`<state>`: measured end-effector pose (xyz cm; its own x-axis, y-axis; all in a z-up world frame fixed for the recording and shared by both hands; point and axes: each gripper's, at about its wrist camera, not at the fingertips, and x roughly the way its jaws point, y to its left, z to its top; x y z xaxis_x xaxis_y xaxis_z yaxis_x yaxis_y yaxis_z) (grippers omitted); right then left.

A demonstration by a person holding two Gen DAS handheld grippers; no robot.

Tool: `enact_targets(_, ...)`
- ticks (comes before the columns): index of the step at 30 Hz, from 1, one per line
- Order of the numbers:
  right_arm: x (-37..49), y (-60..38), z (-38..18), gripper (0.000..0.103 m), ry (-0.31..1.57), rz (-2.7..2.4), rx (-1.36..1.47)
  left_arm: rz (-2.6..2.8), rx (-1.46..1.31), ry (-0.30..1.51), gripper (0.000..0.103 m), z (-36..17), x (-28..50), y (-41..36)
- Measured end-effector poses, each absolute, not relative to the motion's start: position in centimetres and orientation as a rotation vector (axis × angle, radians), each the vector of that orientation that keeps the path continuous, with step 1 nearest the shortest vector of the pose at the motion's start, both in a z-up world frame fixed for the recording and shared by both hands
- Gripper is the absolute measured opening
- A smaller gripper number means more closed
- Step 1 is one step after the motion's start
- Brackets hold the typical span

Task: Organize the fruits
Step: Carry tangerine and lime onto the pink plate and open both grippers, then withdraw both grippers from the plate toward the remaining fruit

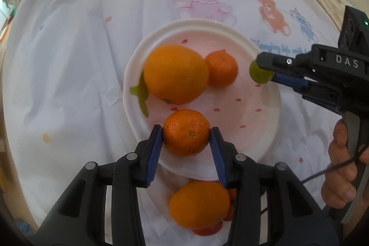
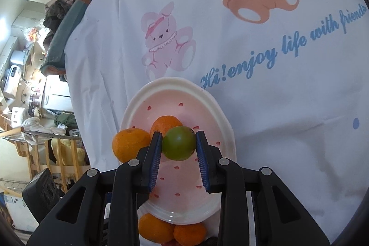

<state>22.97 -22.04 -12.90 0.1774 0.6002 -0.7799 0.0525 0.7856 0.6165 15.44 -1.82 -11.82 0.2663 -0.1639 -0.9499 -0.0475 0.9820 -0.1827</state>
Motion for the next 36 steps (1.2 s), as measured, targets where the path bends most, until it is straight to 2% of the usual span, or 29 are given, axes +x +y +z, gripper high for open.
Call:
enact_targets(10, 23.1, -21.5, -14.1, 0.032, 1.379, 0.362, 0.514, -0.087, -0.117, 1.304, 0.039, -12.1, 15.6, -2.6)
enact_targets(12, 23.1, -21.8, -14.0, 0.034, 1.374, 0.364, 0.527, -0.085, -0.106, 1.307, 0.039, -12.1, 15.6, -2.8)
enact_targets(13, 23.1, -21.9, -14.0, 0.035, 1.369, 0.362, 0.531, -0.084, -0.101, 1.308, 0.041, -12.1, 15.7, -2.9)
enact_targets(14, 23.1, -21.9, -13.9, 0.035, 1.367, 0.362, 0.533, -0.079, -0.097, 1.311, 0.049, -12.1, 15.8, -2.9)
enact_targets(16, 23.2, -21.9, -13.9, 0.035, 1.369, 0.368, 0.539, -0.091, -0.107, 1.298, 0.059, -11.9, 15.8, -2.9)
enact_targets(19, 23.2, -21.8, -13.7, 0.045, 1.363, 0.371, 0.534, -0.084, -0.08, 1.285, 0.068, -11.4, 15.7, -3.1)
enact_targets(20, 23.2, -21.9, -13.5, 0.053, 1.353, 0.368, 0.534, -0.078, -0.077, 1.283, 0.07, -11.3, 15.7, -3.0)
enact_targets(21, 23.2, -21.8, -13.3, 0.055, 1.346, 0.367, 0.532, -0.077, -0.08, 1.283, 0.071, -11.3, 15.7, -3.0)
enact_targets(25, 23.2, -21.5, -12.9, 0.055, 1.339, 0.366, 0.507, -0.074, -0.096, 1.298, 0.072, -11.2, 15.8, -2.7)
enact_targets(29, 23.1, -21.0, -12.0, 0.065, 1.309, 0.344, 0.428, -0.087, -0.12, 1.306, 0.076, -11.0, 15.9, -2.5)
enact_targets(36, 21.6, -21.9, -9.4, 0.066, 1.256, 0.353, 0.407, -0.095, -0.123, 1.255, 0.076, -9.4, 15.4, -2.0)
